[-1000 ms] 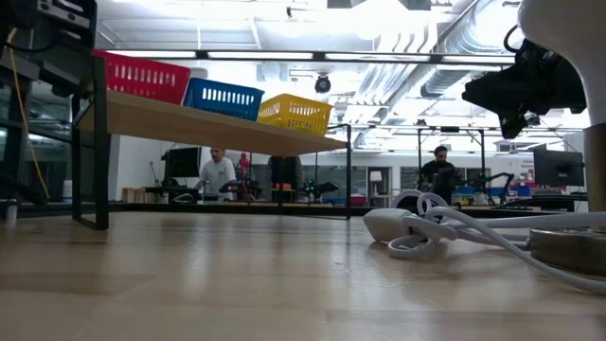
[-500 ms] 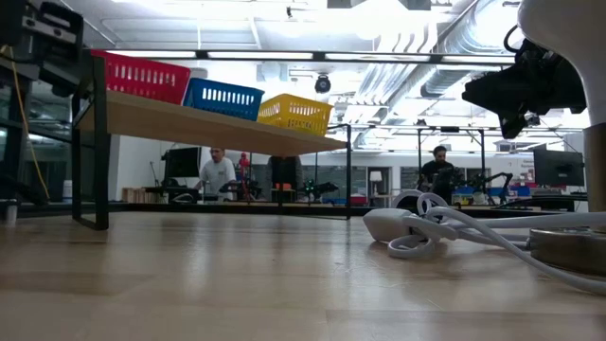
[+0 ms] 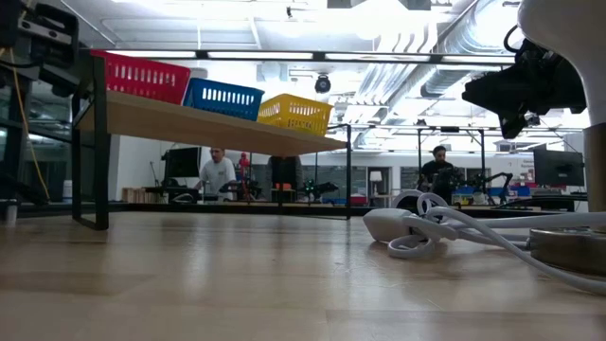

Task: Pick & Place Office Desk Supplies
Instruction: Return to Home Position

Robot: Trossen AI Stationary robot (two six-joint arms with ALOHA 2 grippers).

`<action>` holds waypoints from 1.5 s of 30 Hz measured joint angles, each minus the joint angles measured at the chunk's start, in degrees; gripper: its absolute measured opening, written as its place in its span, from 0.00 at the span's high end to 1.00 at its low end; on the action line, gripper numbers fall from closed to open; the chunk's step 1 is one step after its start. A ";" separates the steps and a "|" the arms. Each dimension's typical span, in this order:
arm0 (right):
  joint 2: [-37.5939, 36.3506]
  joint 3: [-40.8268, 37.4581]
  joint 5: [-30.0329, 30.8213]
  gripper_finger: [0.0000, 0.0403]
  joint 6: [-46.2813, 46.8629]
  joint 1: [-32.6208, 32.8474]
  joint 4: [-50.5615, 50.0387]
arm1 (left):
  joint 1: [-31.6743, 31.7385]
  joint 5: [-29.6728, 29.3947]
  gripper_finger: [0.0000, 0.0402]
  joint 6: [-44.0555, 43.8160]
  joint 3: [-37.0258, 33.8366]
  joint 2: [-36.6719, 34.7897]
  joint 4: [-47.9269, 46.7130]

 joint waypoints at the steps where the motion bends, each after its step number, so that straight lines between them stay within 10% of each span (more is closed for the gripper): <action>1: 0.00 0.00 0.00 0.83 -0.01 0.01 0.00 | 0.00 0.02 0.80 0.00 -0.03 0.00 -0.09; 29: -0.02 0.00 0.00 0.83 0.00 0.01 0.00 | 0.00 -1.05 0.80 -0.52 -0.20 -21.76 -14.23; 45: 0.00 0.00 -0.17 0.83 -0.02 0.01 -0.02 | 0.13 -6.05 0.80 -9.50 -0.17 -21.53 -21.77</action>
